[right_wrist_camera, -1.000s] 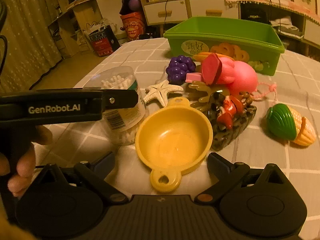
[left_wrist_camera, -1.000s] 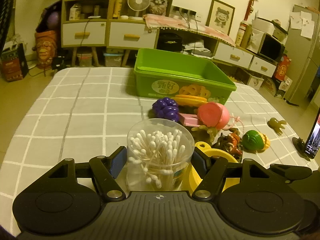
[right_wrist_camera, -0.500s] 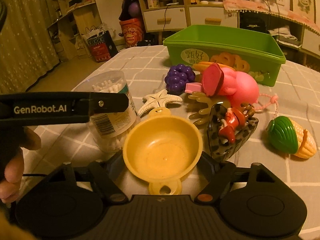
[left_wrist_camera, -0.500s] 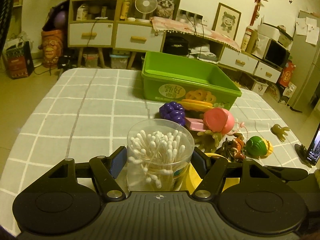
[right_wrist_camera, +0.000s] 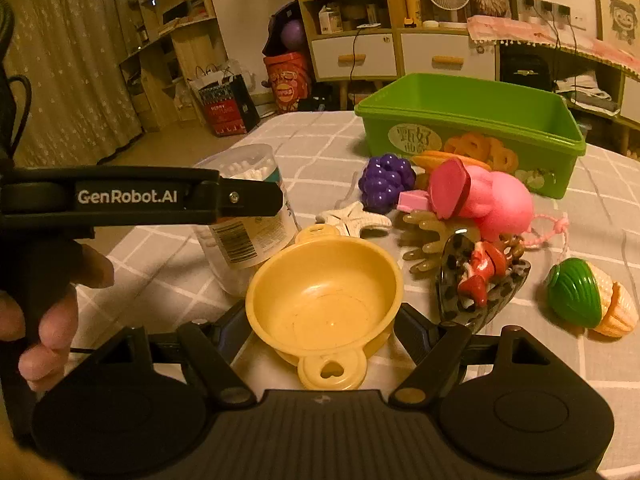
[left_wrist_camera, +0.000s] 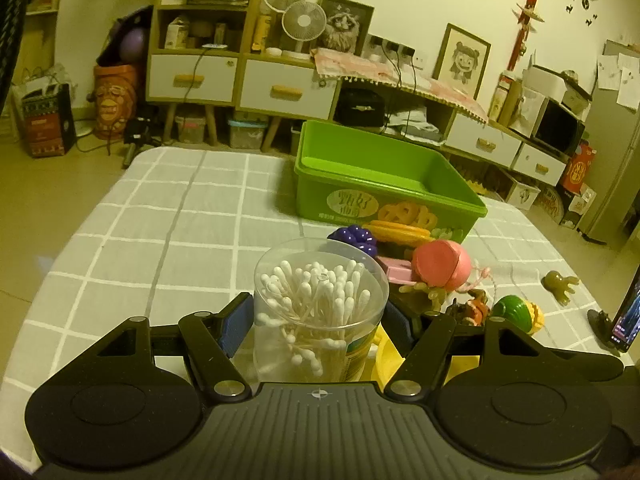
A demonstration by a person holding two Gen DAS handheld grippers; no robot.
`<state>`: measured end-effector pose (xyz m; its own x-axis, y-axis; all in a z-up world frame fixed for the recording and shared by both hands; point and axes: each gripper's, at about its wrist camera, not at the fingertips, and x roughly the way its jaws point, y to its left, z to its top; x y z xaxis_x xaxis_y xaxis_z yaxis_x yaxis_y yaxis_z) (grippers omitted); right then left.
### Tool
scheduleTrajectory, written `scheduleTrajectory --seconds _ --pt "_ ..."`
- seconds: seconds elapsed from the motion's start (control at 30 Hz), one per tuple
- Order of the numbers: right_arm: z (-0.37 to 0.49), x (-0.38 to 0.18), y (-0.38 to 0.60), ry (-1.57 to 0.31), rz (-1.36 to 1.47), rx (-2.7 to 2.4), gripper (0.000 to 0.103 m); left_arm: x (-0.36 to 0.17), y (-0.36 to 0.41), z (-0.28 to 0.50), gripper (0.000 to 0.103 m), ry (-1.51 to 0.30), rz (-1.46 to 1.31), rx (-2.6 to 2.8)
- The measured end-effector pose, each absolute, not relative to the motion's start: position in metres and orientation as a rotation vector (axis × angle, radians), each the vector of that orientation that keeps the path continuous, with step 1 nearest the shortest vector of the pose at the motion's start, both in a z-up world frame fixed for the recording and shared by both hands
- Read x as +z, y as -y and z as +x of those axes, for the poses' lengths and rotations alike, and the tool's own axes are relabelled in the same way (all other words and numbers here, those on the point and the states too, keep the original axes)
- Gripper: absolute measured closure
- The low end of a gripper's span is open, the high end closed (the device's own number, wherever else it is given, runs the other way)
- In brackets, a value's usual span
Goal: Organize rigid objects
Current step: 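Carry the jar with the left tool while the right tool carries the bowl toward the green bin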
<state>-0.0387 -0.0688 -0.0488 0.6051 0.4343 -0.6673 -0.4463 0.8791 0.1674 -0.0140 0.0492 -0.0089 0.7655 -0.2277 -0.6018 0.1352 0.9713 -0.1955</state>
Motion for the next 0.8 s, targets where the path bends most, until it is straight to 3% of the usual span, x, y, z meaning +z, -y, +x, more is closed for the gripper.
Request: scheduleTrajectory --seconds 0.8 --pt "-0.021 -0.021 0.096 -0.719 0.111 0.430 0.050 0.000 -0.050 -0.009 0.031 -0.644 -0.153 -0.195"
